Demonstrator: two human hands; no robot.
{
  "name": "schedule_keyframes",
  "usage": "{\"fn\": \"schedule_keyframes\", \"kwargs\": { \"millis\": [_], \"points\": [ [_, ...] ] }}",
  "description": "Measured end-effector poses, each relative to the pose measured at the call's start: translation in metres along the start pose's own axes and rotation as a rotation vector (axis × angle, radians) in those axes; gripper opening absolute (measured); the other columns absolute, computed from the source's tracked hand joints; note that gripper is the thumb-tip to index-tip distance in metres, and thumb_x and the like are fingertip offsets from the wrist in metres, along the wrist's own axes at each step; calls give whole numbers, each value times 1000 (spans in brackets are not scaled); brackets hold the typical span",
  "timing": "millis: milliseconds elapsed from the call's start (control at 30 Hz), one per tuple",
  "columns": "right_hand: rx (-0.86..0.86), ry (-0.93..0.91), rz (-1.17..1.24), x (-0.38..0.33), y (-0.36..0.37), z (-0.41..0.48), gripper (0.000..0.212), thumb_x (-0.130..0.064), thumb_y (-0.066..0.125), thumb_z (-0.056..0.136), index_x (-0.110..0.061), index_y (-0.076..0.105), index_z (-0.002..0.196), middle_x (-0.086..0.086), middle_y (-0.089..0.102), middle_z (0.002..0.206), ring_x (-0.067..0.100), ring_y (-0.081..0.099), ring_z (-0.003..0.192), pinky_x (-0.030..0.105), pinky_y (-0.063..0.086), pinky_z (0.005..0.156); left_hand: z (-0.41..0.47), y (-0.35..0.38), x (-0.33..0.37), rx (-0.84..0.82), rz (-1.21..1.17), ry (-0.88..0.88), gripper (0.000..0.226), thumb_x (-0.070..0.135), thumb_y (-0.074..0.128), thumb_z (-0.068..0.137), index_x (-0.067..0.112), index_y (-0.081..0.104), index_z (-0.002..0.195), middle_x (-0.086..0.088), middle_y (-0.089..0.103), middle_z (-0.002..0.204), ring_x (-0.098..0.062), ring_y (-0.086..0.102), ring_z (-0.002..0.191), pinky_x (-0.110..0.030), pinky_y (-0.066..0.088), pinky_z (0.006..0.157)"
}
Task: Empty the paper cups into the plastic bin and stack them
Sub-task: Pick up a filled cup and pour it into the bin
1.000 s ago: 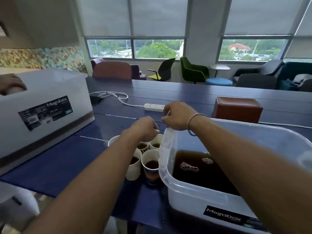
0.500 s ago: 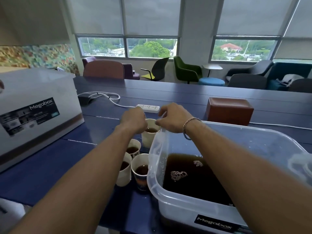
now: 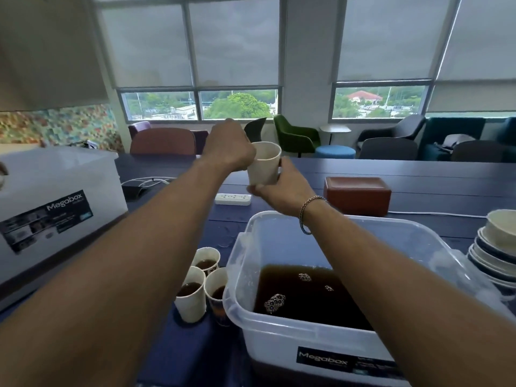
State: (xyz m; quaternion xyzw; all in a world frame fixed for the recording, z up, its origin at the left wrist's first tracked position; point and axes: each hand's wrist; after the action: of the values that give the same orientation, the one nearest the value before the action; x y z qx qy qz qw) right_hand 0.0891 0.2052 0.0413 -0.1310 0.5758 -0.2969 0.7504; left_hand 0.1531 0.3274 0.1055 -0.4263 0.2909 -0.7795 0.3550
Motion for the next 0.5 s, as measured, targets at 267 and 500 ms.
{"fn": "schedule_keyframes", "kwargs": {
  "millis": [267,500],
  "points": [
    [205,27,138,37,-64,-56,70,-25,82,74,-21,43,132,-2,55,124,16,54,108,35,52,88,-63,23,73,-124,-363,51,19,5,58,81,2,76,76,-10,72,68,-21,73,68,-34,61,68],
    [213,87,129,61,-111,-100,60,-15,82,74,-24,46,121,-16,50,99,9,52,96,30,49,79,-108,47,101,-301,-559,68,21,15,54,96,8,73,89,-10,73,86,-17,71,69,-29,57,65]
  ]
}}
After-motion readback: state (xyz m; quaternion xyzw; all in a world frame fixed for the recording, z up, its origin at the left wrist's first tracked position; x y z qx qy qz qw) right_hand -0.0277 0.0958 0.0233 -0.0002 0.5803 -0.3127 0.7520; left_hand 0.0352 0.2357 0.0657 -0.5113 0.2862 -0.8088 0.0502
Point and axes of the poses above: each hand's wrist, its own z-axis towards the middle knuckle, its own y-axis out of the palm, x = y × z
